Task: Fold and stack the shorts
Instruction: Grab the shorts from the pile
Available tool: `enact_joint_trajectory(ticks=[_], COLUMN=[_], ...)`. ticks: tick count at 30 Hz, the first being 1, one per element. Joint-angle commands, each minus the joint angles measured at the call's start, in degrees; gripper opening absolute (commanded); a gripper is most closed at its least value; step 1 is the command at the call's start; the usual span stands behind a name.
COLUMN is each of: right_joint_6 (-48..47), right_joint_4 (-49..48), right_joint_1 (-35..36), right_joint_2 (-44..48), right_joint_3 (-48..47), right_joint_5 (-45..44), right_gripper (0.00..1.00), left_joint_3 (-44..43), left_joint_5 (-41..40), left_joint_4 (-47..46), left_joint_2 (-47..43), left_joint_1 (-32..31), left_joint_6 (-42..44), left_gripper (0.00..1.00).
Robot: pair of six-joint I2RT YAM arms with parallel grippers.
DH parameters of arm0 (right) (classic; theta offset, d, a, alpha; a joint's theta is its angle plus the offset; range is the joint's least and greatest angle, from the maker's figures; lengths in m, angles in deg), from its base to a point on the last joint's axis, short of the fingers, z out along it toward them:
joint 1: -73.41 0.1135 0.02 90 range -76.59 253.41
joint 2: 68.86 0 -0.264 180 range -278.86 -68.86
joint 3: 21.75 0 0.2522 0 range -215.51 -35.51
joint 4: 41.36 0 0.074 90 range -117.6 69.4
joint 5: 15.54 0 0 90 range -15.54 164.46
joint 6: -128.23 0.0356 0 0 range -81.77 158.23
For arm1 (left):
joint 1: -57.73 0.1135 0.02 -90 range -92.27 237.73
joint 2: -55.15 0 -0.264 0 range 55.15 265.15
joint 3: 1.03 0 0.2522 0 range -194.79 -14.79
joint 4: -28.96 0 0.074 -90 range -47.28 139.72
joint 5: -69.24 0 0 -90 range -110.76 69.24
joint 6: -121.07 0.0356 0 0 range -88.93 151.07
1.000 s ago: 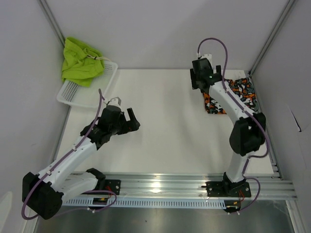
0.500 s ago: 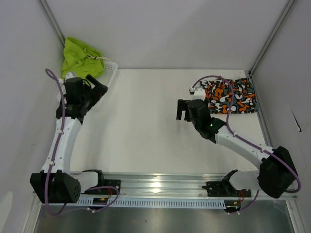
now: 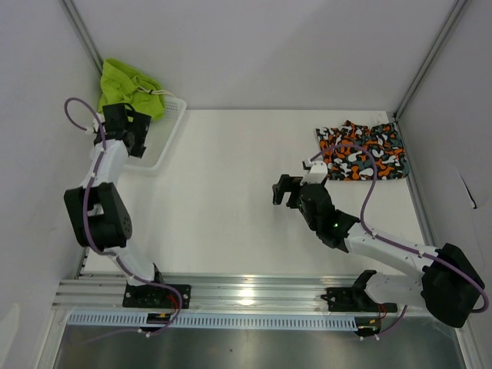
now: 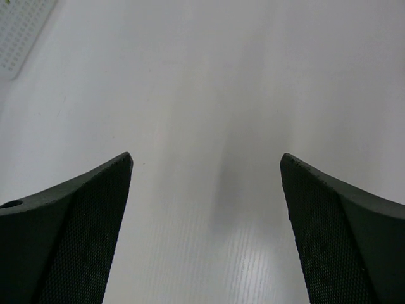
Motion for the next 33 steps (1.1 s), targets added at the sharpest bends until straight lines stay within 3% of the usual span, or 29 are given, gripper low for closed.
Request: enact_joint_trajectory(ticks=[1, 5, 13, 18, 22, 25, 26, 28, 29, 31, 32, 33], right_joint_6=[1.7, 1.6, 0.5, -0.1, -0.5, -0.7, -0.7, -1.0, -1.1, -1.1, -1.1, -1.3], right_joint_4=[-9.6, -9.6, -11.6, -12.5, -13.7, -13.7, -13.6, -13.9, -13.7, -13.7, -13.8, -13.8], right_joint_1=[0.6, 0.9, 1.0, 1.0, 1.0, 1.0, 1.0, 1.0, 1.0, 1.0, 1.0, 1.0], right_joint_2=[1.8, 2.0, -0.2, -0.8, -1.0, -1.2, -1.3, -1.6, -1.8, -1.9, -2.1, -2.3], right_joint_3=[3.7, 3.9, 4.2, 4.7, 5.2, 5.0, 4.9, 4.9, 4.9, 4.8, 4.8, 4.8], right_joint_5=[-2.4, -2.9, -2.2, -3.0, -2.6, -3.0, -3.0, -2.9, -3.0, -3.0, -2.9, -2.9], right_gripper=[0.99, 0.99, 1.00, 0.99, 0.99, 0.99, 0.99, 1.00, 1.00, 0.99, 0.99, 1.00], left_joint_3=[-7.3, -11.6, -26.7, -31.0, -35.3, -36.6, -37.6, -38.9, -41.1, -45.1, -45.8, -47.3], left_joint_5=[-1.6, -2.1, -1.4, 0.2, 3.3, 2.3, 0.4, -1.2, -2.5, -2.4, -0.9, -0.1], left_joint_4=[-1.6, -7.5, -8.2, -10.8, -12.8, -16.6, -18.6, -20.2, -20.6, -21.7, -23.9, -24.8], left_joint_2=[5.5, 11.8, 29.1, 36.2, 41.8, 43.1, 43.1, 43.2, 43.5, 44.7, 45.3, 45.6], left_joint_1=[0.9, 1.1, 1.3, 1.6, 1.5, 1.6, 1.6, 1.5, 1.4, 1.6, 1.8, 2.0], left_joint_6=[-5.4, -7.3, -6.8, -10.8, -13.9, -14.7, -13.8, -11.1, -8.7, -7.6, -7.5, -7.4], left_gripper=[0.99, 0.99, 0.99, 0.99, 0.93, 0.78, 0.62, 0.49, 0.37, 0.26, 0.09, 0.00])
